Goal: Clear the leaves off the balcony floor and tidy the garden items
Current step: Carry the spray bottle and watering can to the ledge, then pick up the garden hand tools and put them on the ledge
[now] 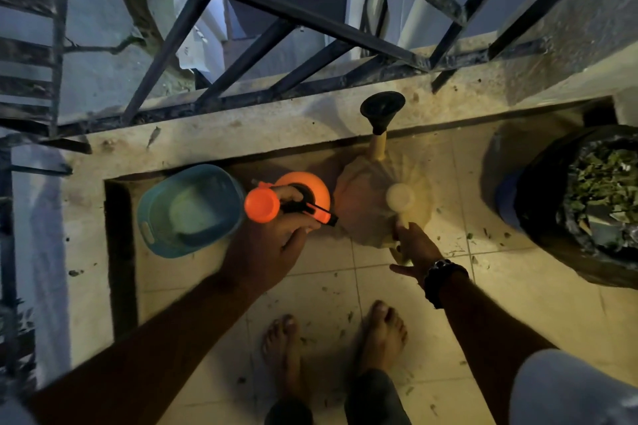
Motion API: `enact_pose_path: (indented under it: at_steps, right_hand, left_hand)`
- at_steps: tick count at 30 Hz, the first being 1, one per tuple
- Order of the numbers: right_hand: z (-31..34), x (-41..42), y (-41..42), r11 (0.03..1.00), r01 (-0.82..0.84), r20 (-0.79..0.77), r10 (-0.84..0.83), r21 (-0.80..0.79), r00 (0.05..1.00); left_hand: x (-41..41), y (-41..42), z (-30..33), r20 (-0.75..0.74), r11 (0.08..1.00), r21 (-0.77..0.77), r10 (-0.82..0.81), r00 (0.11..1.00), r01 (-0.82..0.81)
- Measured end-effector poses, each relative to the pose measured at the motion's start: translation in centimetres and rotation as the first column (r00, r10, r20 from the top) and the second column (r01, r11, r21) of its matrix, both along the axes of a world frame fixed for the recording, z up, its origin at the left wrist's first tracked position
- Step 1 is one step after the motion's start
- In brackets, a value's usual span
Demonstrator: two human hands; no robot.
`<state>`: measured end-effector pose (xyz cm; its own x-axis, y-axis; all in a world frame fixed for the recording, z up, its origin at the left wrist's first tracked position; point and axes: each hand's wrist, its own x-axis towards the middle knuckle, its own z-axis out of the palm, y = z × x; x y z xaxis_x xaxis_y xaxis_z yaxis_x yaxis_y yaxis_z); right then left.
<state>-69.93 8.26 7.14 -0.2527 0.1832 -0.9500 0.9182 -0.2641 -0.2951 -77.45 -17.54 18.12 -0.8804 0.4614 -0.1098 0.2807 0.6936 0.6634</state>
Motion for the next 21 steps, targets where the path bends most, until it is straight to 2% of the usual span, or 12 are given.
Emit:
enact_pose_path:
  at_steps: [4,8,11,14,19,21]
  right_hand:
    - [4.1,0.9,0.6,0.995,-0.066,-0.048,0.069,0.071,0.996]
    - [12.4,2.3,0.9,1.0,0.017,-0.122,-0.015,0.012,0.992]
    - [21.9,3.8,1.0,1.0,0.025,-0.179,-0.026,-0.007,0.983]
    - [31.6,5.4,0.9,0.999,0.024,-0.22,-0.029,-0.024,0.975]
    - [45.0,8.5,0.1,0.995,0.104,-0.389,-0.093,0.007,0.916]
    - [49.1,10.0,-0.4,0.972,0.23,-0.415,-0.226,-0.041,0.881]
  left_hand:
    - [1.9,0.4,2.7,0.129,0.99,-0.048,0.136,0.982,-0.131]
    - [3.7,0.2,8.3,0.246,0.973,-0.129,0.217,0.945,-0.19]
    - [4.2,0.3,16.8,0.366,0.97,-0.163,0.229,0.902,-0.18]
    - [4.5,0.5,25.5,0.409,0.979,-0.167,0.178,0.895,-0.118]
    - [4.7,0.9,38.1,0.385,0.989,-0.099,0.137,0.913,-0.107]
    - [4.6,1.0,41.6,0.374,0.989,-0.083,0.148,0.915,-0.126]
